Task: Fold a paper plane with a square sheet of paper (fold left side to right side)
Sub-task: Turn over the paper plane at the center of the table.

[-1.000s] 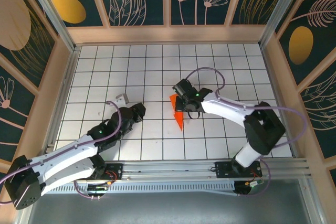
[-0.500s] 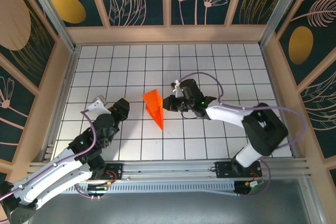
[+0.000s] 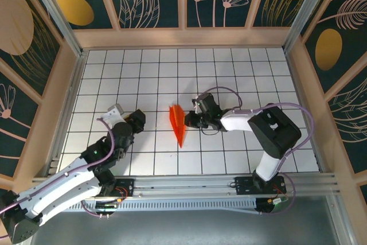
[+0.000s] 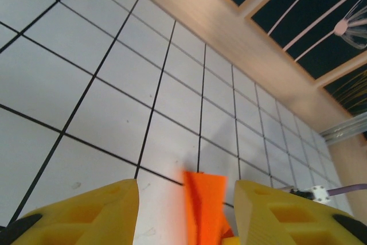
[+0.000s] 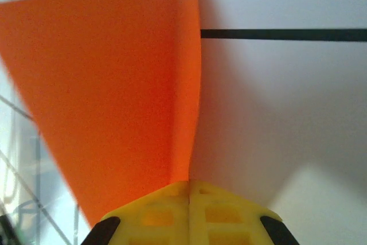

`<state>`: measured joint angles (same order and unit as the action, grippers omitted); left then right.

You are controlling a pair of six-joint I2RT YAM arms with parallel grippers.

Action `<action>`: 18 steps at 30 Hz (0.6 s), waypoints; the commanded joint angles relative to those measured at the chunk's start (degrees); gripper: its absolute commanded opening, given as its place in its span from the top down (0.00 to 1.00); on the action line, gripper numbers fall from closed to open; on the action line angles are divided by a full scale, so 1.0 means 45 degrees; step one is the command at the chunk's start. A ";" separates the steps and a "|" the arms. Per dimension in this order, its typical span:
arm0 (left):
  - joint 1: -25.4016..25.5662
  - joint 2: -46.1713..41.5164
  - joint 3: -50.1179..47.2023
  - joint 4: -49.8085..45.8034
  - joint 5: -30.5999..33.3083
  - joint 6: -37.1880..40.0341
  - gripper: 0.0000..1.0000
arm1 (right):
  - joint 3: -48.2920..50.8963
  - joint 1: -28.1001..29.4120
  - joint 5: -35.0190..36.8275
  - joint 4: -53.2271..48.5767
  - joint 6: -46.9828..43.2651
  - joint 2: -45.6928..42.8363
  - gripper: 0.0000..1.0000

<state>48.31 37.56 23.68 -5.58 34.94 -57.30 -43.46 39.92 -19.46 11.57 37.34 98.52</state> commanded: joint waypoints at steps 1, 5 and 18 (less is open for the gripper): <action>-0.0026 0.0572 0.0453 0.0686 -0.0402 0.0570 0.52 | 0.0263 -0.0275 0.0783 -0.0881 -0.0548 -0.0753 1.00; -0.0041 0.1081 0.0596 0.0981 -0.0594 0.0663 0.52 | 0.0339 -0.0356 0.0833 -0.1066 -0.0758 -0.1194 1.00; -0.0031 0.1039 0.0558 0.0851 -0.0303 0.0700 0.45 | 0.0048 -0.0392 0.1671 -0.2311 -0.0874 -0.1930 0.77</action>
<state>48.31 43.07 24.95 -2.35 32.23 -55.29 -42.46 38.33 -14.90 4.49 34.44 92.86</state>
